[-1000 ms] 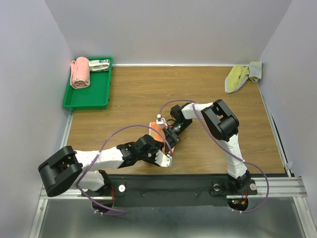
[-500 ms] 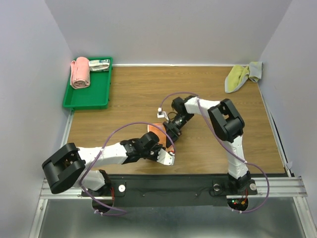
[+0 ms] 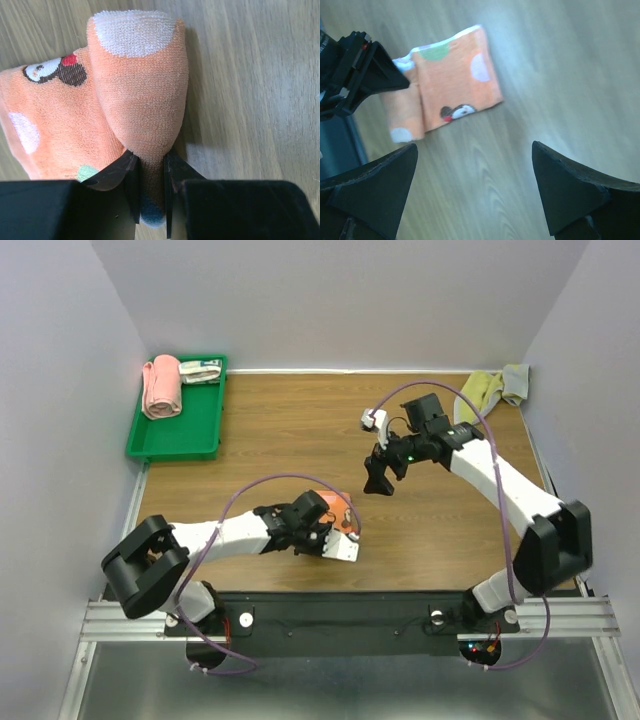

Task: Roll the towels
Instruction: Roll the towel

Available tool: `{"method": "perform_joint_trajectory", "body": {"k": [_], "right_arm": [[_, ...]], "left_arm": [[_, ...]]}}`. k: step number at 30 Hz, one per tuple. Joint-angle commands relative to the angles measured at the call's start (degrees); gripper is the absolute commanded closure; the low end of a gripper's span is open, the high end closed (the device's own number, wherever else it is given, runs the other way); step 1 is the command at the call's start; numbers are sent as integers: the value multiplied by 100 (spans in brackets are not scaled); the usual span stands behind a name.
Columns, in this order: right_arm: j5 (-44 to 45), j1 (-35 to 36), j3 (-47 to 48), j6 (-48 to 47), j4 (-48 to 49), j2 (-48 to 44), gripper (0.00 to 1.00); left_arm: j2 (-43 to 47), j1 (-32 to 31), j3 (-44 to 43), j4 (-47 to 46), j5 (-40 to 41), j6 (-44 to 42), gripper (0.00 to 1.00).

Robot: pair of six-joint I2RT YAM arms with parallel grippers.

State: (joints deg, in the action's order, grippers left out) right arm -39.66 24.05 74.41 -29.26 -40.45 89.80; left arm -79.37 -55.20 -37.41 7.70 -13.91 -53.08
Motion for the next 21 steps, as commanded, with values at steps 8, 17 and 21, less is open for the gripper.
{"method": "perform_joint_trajectory", "body": {"k": [8,17,21], "right_arm": [[1487,47,-1349,-46,863,-2297,0],[1180,55,-1903,-465,-322,-2995,0],[1189,204,-2027,-572,-561,-2679,4]], "left_arm": [[-1518,1107,-1109,1839,-1491,228,100],[-3257,2091,-2489,3016,-2344,193,100],[-3839,2364,-3193,3588,-2669,131,100]]}}
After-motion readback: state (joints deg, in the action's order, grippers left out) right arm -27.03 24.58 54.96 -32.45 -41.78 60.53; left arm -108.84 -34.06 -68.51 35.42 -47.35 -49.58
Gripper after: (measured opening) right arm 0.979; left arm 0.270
